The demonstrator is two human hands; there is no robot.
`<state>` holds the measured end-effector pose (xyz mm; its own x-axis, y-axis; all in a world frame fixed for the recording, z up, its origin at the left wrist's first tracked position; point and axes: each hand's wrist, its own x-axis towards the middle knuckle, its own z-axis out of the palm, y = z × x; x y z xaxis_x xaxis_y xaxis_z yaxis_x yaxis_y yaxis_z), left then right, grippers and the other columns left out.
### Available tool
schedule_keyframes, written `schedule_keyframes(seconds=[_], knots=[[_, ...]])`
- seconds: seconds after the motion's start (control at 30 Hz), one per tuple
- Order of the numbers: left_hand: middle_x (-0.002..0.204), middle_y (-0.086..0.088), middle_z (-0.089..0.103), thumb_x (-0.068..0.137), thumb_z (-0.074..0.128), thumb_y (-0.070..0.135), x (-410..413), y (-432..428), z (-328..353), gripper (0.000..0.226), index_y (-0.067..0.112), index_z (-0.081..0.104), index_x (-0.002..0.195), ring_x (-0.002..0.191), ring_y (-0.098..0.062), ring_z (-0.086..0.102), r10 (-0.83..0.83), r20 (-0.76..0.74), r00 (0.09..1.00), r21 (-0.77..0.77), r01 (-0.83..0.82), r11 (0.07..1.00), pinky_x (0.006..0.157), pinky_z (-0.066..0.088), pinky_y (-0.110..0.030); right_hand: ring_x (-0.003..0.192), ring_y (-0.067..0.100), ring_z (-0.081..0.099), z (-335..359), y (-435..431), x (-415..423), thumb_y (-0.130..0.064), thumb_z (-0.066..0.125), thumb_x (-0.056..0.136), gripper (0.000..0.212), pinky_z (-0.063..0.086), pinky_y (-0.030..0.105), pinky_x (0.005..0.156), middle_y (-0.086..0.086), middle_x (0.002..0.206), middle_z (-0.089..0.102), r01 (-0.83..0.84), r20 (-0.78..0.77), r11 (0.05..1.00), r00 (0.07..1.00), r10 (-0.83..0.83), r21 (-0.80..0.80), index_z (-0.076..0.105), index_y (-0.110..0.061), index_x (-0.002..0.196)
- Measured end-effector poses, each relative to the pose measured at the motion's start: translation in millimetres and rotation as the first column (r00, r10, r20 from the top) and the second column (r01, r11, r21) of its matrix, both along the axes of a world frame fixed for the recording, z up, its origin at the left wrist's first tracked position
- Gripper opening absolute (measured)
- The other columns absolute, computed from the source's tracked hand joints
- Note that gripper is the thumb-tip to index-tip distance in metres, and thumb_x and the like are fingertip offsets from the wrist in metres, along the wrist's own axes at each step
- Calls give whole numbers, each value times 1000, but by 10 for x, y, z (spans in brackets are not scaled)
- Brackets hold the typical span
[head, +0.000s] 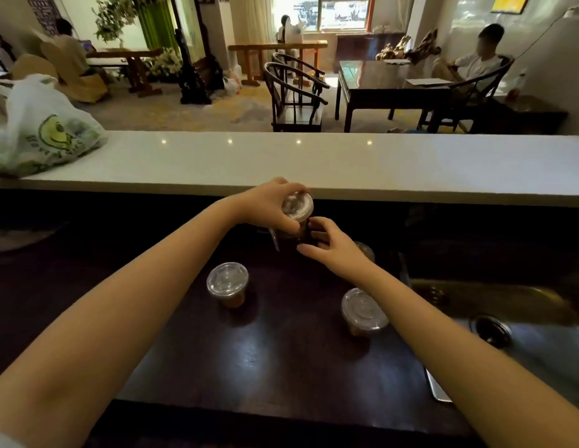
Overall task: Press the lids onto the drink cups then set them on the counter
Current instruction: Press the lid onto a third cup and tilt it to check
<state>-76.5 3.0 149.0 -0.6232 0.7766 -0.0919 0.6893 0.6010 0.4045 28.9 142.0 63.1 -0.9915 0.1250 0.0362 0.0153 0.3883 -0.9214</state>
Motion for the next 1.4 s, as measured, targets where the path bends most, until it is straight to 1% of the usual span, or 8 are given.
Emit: schedule_keyframes(seconds=[0.23, 0.43, 0.83, 1.0, 1.07, 1.13, 1.23, 1.4], knots=[[136, -10, 34, 68, 73, 33, 20, -50, -1063, 84, 25, 32, 141, 124, -34, 33, 163, 42, 986, -19, -162, 987, 102, 37, -43, 134, 27, 30, -741, 423, 527, -41, 63, 84, 70, 29, 36, 110, 10, 144, 39, 58, 183, 855, 967, -176, 516, 34, -11, 140], [138, -8, 31, 64, 75, 36, 31, -31, -1715, 89, 25, 31, 141, 124, -34, 31, 286, 70, 956, -40, -284, 958, 102, 38, -49, 140, 30, 18, -1098, 472, 761, -51, 57, 83, 81, 19, 38, 115, 10, 154, 22, -18, 226, 701, 952, -205, 713, 24, -14, 146], [146, -10, 24, 69, 72, 41, -21, 34, -2041, 94, 22, 21, 145, 130, -35, 25, 338, 14, 941, -71, -336, 939, 101, 35, -50, 131, 26, 35, -1236, -60, 990, -69, 37, 72, 86, 34, 39, 105, 6, 145, 39, 56, 53, 688, 989, -136, 724, 38, -16, 141], [157, -15, 5, 73, 61, 63, 58, 112, -2026, 101, 23, 6, 148, 140, -41, 11, 323, -98, 941, -184, -336, 924, 108, 23, -55, 137, 24, 27, -1332, -383, 1077, -67, 41, 75, 84, 29, 40, 110, 2, 150, 31, 56, 35, 722, 993, -110, 689, 32, -20, 143], [157, -14, 6, 77, 49, 68, 180, 71, -1986, 94, 23, 8, 148, 143, -37, 5, 291, -221, 931, -109, -321, 941, 111, 18, -54, 141, 18, 15, -1315, -397, 1084, -68, 36, 75, 85, 20, 35, 112, -3, 155, 20, 24, 75, 792, 993, -87, 610, 24, -24, 146], [154, -14, 23, 87, 41, 57, 447, -23, -1965, 73, 15, 25, 145, 143, -29, 16, 331, -247, 911, 193, -288, 938, 114, 23, -46, 141, 13, 12, -1308, -328, 1053, -66, 29, 79, 80, 16, 32, 113, -5, 156, 18, 54, 71, 867, 992, -102, 495, 23, -24, 146], [144, -10, 44, 95, 39, 32, 1129, -120, -2086, 47, 8, 46, 135, 136, -22, 36, 422, 64, 904, 513, -393, 763, 112, 27, -31, 138, 5, 23, -1380, -213, 970, -47, 32, 91, 59, 19, 21, 113, -3, 152, 30, 141, 39, 939, 986, -161, 313, 34, -19, 143], [144, -6, 40, 97, 34, 19, 1765, 70, -2419, 43, 7, 38, 138, 126, 10, 31, 390, 399, 830, 529, -556, 641, 100, 19, 1, 113, -19, 42, -1519, -226, 943, -17, 41, 93, 38, 33, 3, 94, -5, 126, 49, 207, -77, 974, 977, -201, 92, 51, -10, 129]])
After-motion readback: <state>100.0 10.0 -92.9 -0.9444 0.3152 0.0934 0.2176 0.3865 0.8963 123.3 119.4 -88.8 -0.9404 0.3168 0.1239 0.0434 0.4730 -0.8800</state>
